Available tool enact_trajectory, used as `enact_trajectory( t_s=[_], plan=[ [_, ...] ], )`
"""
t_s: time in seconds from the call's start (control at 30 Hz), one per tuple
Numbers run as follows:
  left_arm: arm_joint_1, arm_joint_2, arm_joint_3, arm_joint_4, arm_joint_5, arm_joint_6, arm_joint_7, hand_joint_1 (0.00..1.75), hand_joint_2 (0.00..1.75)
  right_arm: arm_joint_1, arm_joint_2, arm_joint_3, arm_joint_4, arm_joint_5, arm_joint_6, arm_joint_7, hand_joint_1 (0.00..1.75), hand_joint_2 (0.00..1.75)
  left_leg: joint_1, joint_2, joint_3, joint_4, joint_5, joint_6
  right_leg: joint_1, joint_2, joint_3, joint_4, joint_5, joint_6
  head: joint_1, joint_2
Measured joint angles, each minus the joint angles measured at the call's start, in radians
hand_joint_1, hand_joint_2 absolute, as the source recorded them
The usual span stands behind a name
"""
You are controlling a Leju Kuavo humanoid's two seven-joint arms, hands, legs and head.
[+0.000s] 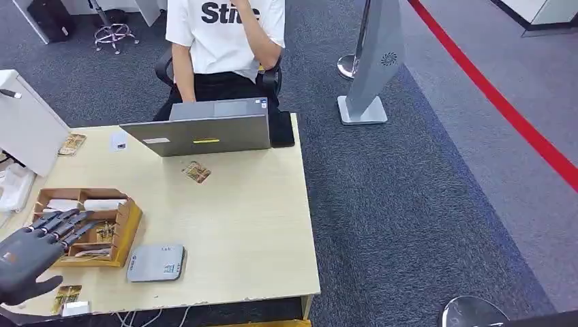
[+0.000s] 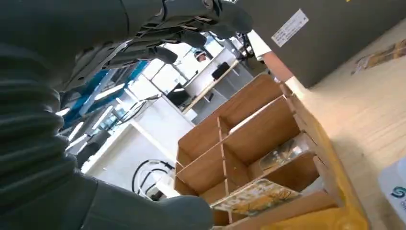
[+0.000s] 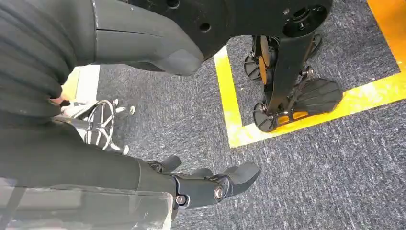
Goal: Pass the card to the sensor for recognition and then transmit it.
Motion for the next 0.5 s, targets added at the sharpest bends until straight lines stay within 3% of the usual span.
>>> enact_trajectory(
  t_s=[0.13, 0.23, 0.37, 0.5],
  plan=[
    [0.033, -0.049, -0.007, 0.024, -0.117, 0.100, 0.055, 0.00, 1.75, -0.001, 0.000, 0.000, 0.000, 0.002, -0.005, -0.002, 0.00, 1.75, 0.000, 0.000, 0.000, 0.000, 0.000, 0.000, 0.000, 0.000, 0.000, 0.000, 0.000, 0.000, 0.000, 0.000],
    [0.067, -0.123, -0.006, 0.066, -0.193, 0.185, 0.092, 0.00, 1.75, -0.001, 0.000, -0.001, 0.000, 0.015, -0.010, -0.006, 0.00, 1.75, -0.001, 0.000, 0.000, 0.000, 0.000, 0.000, -0.001, 0.000, 0.000, 0.000, 0.000, 0.000, 0.000, 0.000],
    [0.104, -0.208, 0.004, 0.120, -0.221, 0.215, 0.104, 0.00, 1.75, -0.001, 0.000, -0.002, 0.000, 0.019, -0.013, -0.010, 0.00, 1.75, -0.001, 0.000, 0.000, 0.000, 0.000, 0.001, -0.001, 0.000, 0.000, 0.000, 0.000, 0.000, 0.000, 0.000],
    [0.131, -0.261, 0.017, 0.163, -0.239, 0.249, 0.114, 0.00, 1.75, -0.001, 0.000, -0.002, 0.000, 0.032, -0.008, -0.020, 0.00, 1.75, -0.001, 0.000, 0.000, 0.000, -0.001, 0.001, -0.001, 0.000, 0.000, 0.000, 0.000, 0.000, 0.000, 0.000]
  ],
)
